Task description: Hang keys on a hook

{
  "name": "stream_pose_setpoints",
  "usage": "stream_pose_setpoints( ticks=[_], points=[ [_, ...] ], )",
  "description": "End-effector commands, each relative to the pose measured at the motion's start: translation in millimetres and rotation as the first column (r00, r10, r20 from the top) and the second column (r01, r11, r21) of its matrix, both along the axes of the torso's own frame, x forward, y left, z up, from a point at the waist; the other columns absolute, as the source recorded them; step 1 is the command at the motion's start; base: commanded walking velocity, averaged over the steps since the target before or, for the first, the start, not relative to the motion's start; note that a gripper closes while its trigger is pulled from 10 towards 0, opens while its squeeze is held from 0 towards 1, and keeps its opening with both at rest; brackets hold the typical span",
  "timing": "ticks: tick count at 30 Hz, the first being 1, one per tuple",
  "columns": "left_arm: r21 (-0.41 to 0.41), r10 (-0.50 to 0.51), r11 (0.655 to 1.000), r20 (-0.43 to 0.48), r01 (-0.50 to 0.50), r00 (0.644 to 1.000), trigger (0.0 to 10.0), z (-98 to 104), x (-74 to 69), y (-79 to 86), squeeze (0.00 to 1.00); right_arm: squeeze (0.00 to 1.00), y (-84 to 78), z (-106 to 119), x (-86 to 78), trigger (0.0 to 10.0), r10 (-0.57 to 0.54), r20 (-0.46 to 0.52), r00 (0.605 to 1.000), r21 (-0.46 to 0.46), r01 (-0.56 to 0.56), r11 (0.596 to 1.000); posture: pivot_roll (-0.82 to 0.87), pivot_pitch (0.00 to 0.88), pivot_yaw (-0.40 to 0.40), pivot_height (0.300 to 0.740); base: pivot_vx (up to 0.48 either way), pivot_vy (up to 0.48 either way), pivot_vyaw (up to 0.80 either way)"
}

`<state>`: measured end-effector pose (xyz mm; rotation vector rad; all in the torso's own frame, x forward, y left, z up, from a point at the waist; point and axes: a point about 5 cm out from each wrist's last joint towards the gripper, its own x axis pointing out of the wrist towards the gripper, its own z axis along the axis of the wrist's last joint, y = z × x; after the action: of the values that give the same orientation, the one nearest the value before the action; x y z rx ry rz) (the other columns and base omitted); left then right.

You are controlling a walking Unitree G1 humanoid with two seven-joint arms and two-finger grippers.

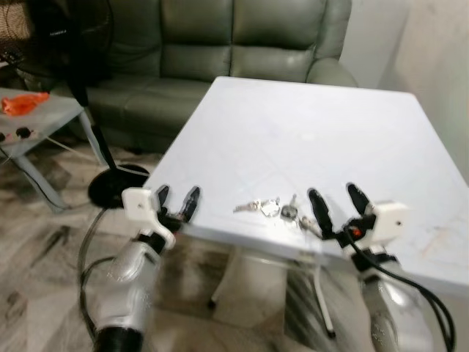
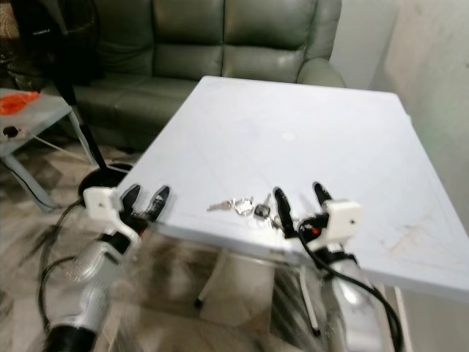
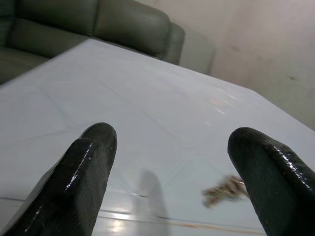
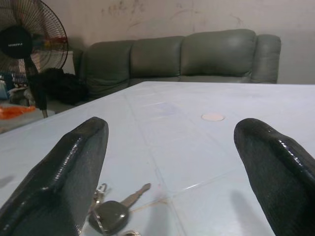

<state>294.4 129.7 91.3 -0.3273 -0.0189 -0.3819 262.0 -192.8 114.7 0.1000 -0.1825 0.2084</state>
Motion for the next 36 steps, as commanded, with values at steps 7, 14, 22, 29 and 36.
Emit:
stream_pose_setpoints(
  ticks=[7, 14, 22, 29, 36],
  points=[
    [0.062, -0.024, 0.998, 0.015, 0.023, 1.000, 10.0, -2, -10.1, 3.4, 0.00, 0.00, -13.0, -4, 10.1, 10.0, -0.040, -0.059, 0.997, -0.110, 0.033, 0.993, -0.04, 0.000, 0.004, 0.740, 0.000, 0.000, 0.00],
    [0.082, -0.084, 0.993, 0.018, 0.082, 0.996, 10.0, -5, -20.2, -4.3, 0.00, 0.00, -24.7, -9, 19.3, 10.0, -0.074, -0.122, 0.990, -0.208, 0.047, 0.977, -0.03, 0.013, -0.006, 0.740, 0.000, 0.000, 0.00],
    [0.081, -0.118, 0.990, 0.011, 0.117, 0.993, 10.0, -7, -29.6, -11.9, 0.00, 0.00, -25.9, -6, 38.5, 10.0, 0.034, -0.154, 0.987, -0.212, -0.067, 0.975, -0.03, 0.035, -0.016, 0.740, 0.000, 0.000, 0.00],
    [0.085, -0.137, 0.987, 0.010, 0.136, 0.990, 10.0, -6, -32.8, -15.9, 0.00, 0.00, -12.1, -3, 48.1, 10.0, 0.192, -0.179, 0.965, -0.193, -0.226, 0.955, -0.02, 0.040, -0.018, 0.740, 0.000, 0.000, 0.00],
    [0.079, -0.142, 0.987, 0.010, 0.141, 0.990, 10.0, -5, -34.2, -17.7, 0.00, 0.00, -5.6, -8, 49.0, 10.0, 0.320, -0.232, 0.919, -0.209, -0.369, 0.906, -0.01, 0.040, -0.023, 0.740, 0.000, 0.000, 0.00]
  ],
)
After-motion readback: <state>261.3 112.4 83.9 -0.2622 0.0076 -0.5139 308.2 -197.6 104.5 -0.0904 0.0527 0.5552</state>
